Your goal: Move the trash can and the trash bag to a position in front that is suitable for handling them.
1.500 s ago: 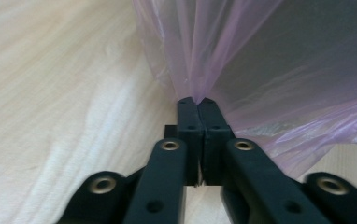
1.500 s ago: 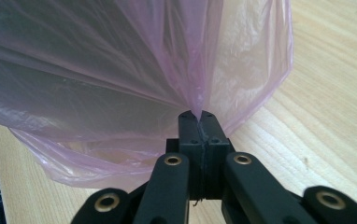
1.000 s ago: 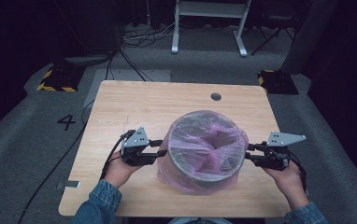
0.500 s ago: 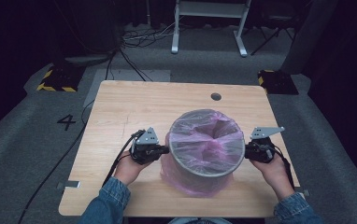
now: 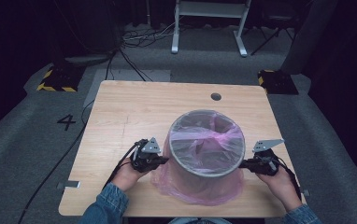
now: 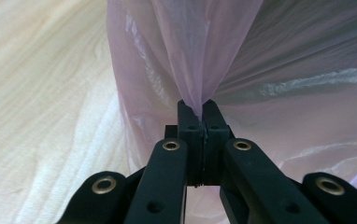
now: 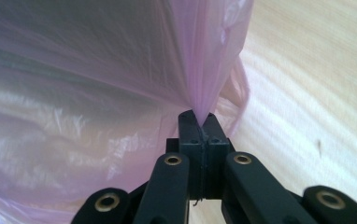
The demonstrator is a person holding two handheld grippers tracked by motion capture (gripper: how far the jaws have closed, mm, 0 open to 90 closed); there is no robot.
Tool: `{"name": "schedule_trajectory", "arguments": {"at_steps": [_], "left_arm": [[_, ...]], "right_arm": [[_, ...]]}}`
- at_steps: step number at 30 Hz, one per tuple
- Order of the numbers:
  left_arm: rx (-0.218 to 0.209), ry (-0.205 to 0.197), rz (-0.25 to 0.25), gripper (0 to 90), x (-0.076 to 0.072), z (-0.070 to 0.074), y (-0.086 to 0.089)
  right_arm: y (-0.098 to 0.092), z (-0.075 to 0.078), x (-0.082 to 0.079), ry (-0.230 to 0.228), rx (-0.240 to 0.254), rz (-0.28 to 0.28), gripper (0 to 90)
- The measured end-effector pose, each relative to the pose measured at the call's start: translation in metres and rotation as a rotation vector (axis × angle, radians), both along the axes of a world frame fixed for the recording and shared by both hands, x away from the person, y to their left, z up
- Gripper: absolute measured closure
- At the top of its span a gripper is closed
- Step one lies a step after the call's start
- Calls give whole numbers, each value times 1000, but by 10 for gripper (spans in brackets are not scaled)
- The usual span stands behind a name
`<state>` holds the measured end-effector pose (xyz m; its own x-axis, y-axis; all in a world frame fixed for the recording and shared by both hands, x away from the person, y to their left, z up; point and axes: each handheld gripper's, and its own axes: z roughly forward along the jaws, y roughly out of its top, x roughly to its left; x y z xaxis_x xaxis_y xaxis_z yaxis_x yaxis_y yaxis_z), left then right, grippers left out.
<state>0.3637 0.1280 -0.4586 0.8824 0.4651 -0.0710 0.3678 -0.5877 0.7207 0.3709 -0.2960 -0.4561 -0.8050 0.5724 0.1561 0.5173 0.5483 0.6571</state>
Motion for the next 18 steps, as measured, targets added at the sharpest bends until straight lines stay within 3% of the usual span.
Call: {"name": "schedule_trajectory", "arguments": {"at_steps": [2,5,6,7,8,10,12,14,18], "left_arm": [[2,15,-3,894,-1,-3,2],[-12,59,69,890,7,-8,11],[-28,68,95,878,8,-9,14],[-43,55,114,819,7,-9,17],[-68,32,122,706,5,-6,19],[-131,3,98,563,1,3,25],[-167,-61,85,467,-5,17,26],[-185,-112,67,437,-7,30,23],[-171,-159,49,437,-3,46,14]], "right_arm": [[-2,-1,-6,-1,-14,-9,900],[-7,-4,-12,-6,-32,-26,890],[-9,-4,-13,-11,-34,-42,841],[-12,-3,-14,-15,-29,-56,750],[-14,-1,-16,-31,-4,-57,622],[-18,7,-20,-90,54,-42,465],[-19,20,-26,-131,118,-2,387],[-15,33,-30,-175,160,41,326],[3,51,-34,-234,168,129,310]]}}
